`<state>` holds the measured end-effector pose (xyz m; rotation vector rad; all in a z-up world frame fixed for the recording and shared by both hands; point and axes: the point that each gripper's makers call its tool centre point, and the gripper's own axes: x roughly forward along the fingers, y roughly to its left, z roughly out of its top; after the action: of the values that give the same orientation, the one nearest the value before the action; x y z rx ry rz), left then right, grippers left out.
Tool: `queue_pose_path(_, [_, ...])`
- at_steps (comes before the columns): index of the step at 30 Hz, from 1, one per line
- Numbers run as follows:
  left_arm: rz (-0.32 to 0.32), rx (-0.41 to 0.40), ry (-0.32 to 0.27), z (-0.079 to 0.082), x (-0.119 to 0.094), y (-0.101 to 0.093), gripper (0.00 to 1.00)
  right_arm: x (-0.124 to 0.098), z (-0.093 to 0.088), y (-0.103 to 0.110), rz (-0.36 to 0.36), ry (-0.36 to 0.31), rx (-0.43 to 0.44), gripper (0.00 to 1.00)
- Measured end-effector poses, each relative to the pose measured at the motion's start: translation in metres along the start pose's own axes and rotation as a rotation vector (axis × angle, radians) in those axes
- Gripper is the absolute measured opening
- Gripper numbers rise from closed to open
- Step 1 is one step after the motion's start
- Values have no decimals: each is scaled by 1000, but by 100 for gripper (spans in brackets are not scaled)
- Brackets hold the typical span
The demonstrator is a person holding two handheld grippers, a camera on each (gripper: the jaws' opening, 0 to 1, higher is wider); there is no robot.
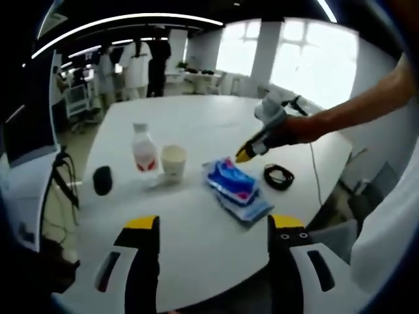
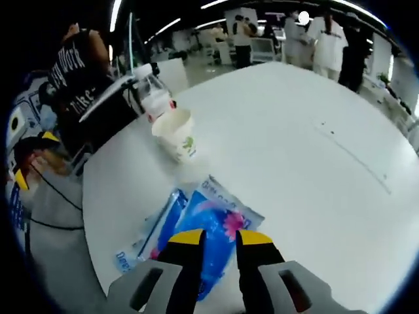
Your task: Arrange the tabletop items into an orderly group along one side of the table until the central work area is clear of visible clutter.
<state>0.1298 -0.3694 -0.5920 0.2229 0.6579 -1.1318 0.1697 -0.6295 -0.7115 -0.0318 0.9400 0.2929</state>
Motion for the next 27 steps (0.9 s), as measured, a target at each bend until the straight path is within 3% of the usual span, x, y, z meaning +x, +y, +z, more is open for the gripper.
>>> queue_pose_path(4, [6, 11, 3, 1, 1, 7, 67, 4, 14, 2, 4, -34, -49, 17])
queue_pose_path(7, [8, 8, -5, 4, 0, 6, 68, 14, 17, 6, 37, 1, -90, 22])
queue_pose_path(14, [0, 14, -9, 10, -2, 4, 70, 24, 5, 17, 28, 146, -359, 23])
queue_pose_path(17, [0, 18, -8, 10, -2, 7, 72, 33, 9, 23, 55, 135, -346, 24])
queue_pose_path(21, [5, 14, -18, 14, -5, 14, 73, 37, 3, 23, 53, 153, -305, 10])
queue_pose_path(27, [8, 14, -17, 15, -7, 18, 75, 34, -1, 22, 70, 139, -272, 3])
